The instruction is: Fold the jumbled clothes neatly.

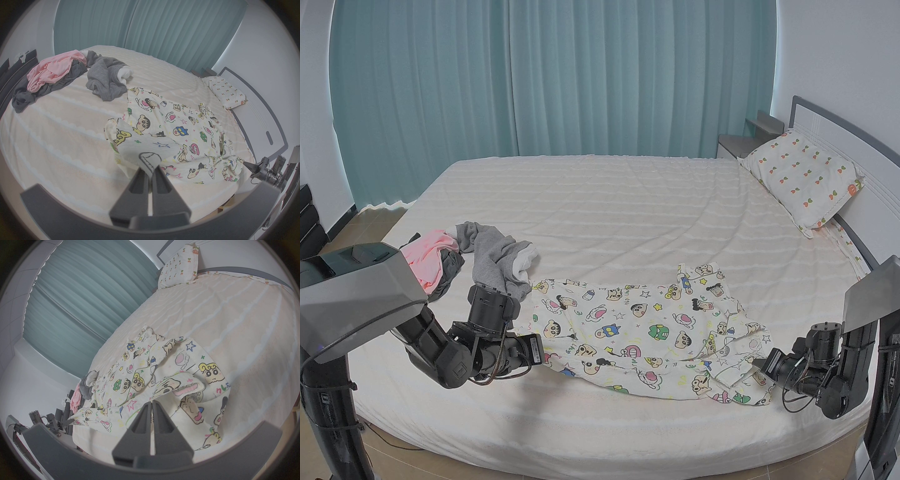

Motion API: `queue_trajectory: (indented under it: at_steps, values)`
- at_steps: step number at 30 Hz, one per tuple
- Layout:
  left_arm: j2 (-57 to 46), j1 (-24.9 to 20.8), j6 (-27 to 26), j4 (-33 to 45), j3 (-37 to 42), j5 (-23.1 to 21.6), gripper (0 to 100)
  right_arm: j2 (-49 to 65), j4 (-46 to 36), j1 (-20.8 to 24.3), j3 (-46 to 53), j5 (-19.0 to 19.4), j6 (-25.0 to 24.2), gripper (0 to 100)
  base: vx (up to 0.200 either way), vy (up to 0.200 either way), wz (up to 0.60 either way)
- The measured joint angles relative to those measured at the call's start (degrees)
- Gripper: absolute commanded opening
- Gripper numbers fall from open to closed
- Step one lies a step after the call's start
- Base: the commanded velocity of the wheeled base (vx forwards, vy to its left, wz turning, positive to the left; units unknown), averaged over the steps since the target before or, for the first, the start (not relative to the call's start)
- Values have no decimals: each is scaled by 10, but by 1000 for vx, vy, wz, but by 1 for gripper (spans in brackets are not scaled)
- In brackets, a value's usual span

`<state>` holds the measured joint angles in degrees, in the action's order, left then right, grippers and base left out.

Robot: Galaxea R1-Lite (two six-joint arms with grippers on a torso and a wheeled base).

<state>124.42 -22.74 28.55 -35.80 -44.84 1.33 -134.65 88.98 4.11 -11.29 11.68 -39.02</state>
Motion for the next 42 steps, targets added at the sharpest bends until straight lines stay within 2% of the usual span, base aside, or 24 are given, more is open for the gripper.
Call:
queue_trajectory:
  at_steps: [7, 8, 19, 29, 42]
  values:
    - [1, -2, 0, -2, 0, 0, 0, -5, 0, 7, 9, 0, 2, 0, 0, 0, 0]
    - [1, -2, 0, -2, 0, 0, 0, -7, 0, 7, 8, -1, 2, 100, 0, 0, 0]
    - [3, -1, 0, -2, -2, 0, 0, -40, 0, 0, -15, -2, 13, 100, 0, 0, 0]
    - [12, -1, 0, -19, -3, 3, 0, -52, 0, -52, -36, 1, 40, 100, 0, 0, 0]
    - [17, -1, 0, -22, 2, 8, 0, -39, 0, -23, -25, -3, 36, 100, 0, 0, 0]
